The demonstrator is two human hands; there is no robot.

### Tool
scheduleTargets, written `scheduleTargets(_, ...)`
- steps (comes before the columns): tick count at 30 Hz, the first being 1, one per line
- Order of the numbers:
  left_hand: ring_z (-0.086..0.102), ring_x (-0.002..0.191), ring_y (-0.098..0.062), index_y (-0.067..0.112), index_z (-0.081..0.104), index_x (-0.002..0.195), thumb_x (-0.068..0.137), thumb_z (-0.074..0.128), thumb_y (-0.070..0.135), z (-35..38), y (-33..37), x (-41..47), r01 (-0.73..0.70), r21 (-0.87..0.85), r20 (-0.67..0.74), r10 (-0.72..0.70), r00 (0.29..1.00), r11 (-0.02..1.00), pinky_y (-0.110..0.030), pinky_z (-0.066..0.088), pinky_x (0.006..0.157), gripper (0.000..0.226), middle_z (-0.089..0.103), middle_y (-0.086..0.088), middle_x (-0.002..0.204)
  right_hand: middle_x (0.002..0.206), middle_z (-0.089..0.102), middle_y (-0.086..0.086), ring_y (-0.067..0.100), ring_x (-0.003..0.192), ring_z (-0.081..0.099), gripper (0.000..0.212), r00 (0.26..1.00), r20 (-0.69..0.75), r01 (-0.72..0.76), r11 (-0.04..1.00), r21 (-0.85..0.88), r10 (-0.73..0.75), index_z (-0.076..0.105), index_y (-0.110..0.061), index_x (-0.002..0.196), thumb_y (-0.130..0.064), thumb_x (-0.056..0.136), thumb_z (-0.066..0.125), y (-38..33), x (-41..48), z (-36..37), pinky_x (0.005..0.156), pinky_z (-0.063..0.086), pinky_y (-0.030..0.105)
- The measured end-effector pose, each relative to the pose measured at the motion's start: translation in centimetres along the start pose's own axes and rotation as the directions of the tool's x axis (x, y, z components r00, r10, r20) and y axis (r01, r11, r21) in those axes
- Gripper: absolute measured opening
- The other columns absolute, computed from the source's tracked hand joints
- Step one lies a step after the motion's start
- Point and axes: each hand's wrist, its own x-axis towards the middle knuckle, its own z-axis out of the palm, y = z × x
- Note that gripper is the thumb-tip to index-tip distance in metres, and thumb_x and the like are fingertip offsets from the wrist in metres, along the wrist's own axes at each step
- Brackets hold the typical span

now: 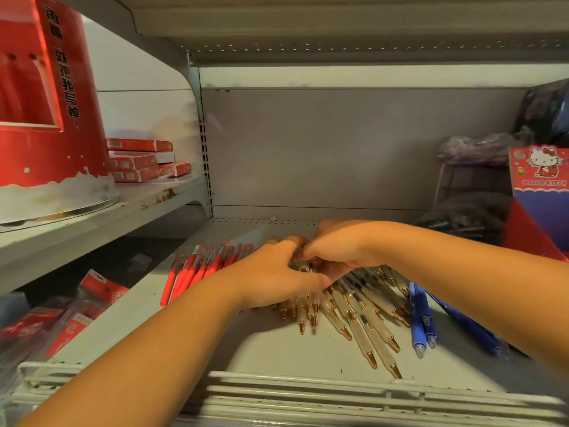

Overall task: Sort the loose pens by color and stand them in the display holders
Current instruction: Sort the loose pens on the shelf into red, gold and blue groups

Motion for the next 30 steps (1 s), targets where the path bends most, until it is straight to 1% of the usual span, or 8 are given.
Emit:
scheduleTargets(2,0.053,0.115,-0.016,0.043,0.037,0.136,0.061,0.068,0.079,-0.1,-0.1,-0.2,0.013,0.072,0.080,-0.019,0.997,0.997,-0.037,0.049,0.100,0.089,0.045,0.007,0.133,0.092,0.070,0.012,0.018,0.075,0.069,0.016,0.998,0.060,0.029,1.000,-0.007,-0.028,0.061,-0.003,0.107,-0.015,0.098,0.056,0.2,-0.4,-1.0,0.079,0.060,0.030)
scheduleTargets(5,0.041,0.124,-0.018,0.052,0.025,0.138,0.051,0.068,0.086,0.0,-0.1,-0.5,0.019,0.190,0.135,-0.045,0.990,0.982,-0.035,0.040,0.105,0.103,0.033,0.009,0.135,0.083,0.064,0.010,0.016,0.065,0.059,0.013,0.992,0.094,0.088,0.996,0.006,-0.088,0.064,-0.003,0.103,-0.010,0.096,0.055,0.9,-0.2,-2.6,0.064,0.055,0.025)
scheduleTargets(13,0.016,0.140,-0.022,0.053,-0.008,0.147,0.050,0.061,0.093,1.4,0.3,-1.7,-0.061,0.510,0.197,-0.047,0.979,0.858,-0.047,0.026,0.113,0.126,0.014,0.016,0.143,0.093,0.063,-0.002,0.009,0.069,0.055,0.020,0.963,-0.222,0.113,0.979,-0.171,-0.150,0.066,-0.018,0.114,-0.020,0.097,0.056,3.5,5.3,-3.7,0.056,0.048,0.021)
scheduleTargets(16,0.020,0.135,-0.021,0.047,-0.006,0.149,0.055,0.056,0.093,1.5,0.4,-1.6,-0.078,0.557,0.186,-0.033,0.982,0.827,-0.046,0.030,0.111,0.121,0.018,0.013,0.141,0.124,0.059,-0.007,0.010,0.100,0.057,0.033,0.962,-0.156,0.158,0.921,-0.356,-0.225,0.057,-0.026,0.131,-0.033,0.101,0.048,4.0,6.9,-3.1,0.079,0.043,0.024)
scheduleTargets(18,0.024,0.132,-0.020,0.044,-0.003,0.150,0.059,0.049,0.095,1.7,0.4,-1.5,-0.096,0.593,0.159,0.000,0.987,0.799,-0.044,0.032,0.108,0.117,0.022,0.010,0.140,0.129,0.062,-0.002,0.016,0.110,0.059,0.034,0.970,-0.090,0.168,0.891,-0.422,-0.225,0.060,-0.025,0.130,-0.037,0.101,0.046,4.2,7.6,-2.7,0.081,0.042,0.025)
scheduleTargets(22,0.030,0.127,-0.020,0.036,0.010,0.152,0.064,0.037,0.096,1.7,0.3,-1.3,-0.127,0.675,0.091,0.089,0.992,0.727,-0.041,0.033,0.105,0.110,0.031,0.004,0.143,0.108,0.069,-0.005,0.010,0.094,0.063,0.024,0.964,-0.076,0.207,0.896,-0.393,-0.256,0.068,-0.026,0.113,-0.034,0.100,0.050,3.9,8.2,-2.3,0.068,0.041,0.020)
scheduleTargets(26,0.037,0.127,-0.022,0.037,0.021,0.148,0.069,0.029,0.095,1.3,0.1,-0.6,-0.114,0.687,0.038,0.121,0.992,0.718,-0.040,0.036,0.103,0.098,0.039,0.000,0.143,0.101,0.073,-0.001,0.017,0.091,0.068,0.020,0.957,-0.073,0.249,0.928,-0.277,-0.279,0.072,-0.023,0.104,-0.030,0.098,0.054,3.6,8.4,-2.4,0.077,0.054,0.027)
scheduleTargets(30,0.046,0.104,-0.015,0.037,0.039,0.136,0.075,0.030,0.090,1.0,0.0,0.2,-0.075,0.666,-0.026,0.125,0.992,0.742,-0.033,0.046,0.087,0.081,0.048,0.007,0.116,0.097,0.073,0.002,0.011,0.079,0.071,0.017,0.963,-0.062,0.249,0.956,-0.156,-0.261,0.067,-0.017,0.106,-0.022,0.100,0.051,3.8,8.6,-3.5,0.060,0.054,0.016)
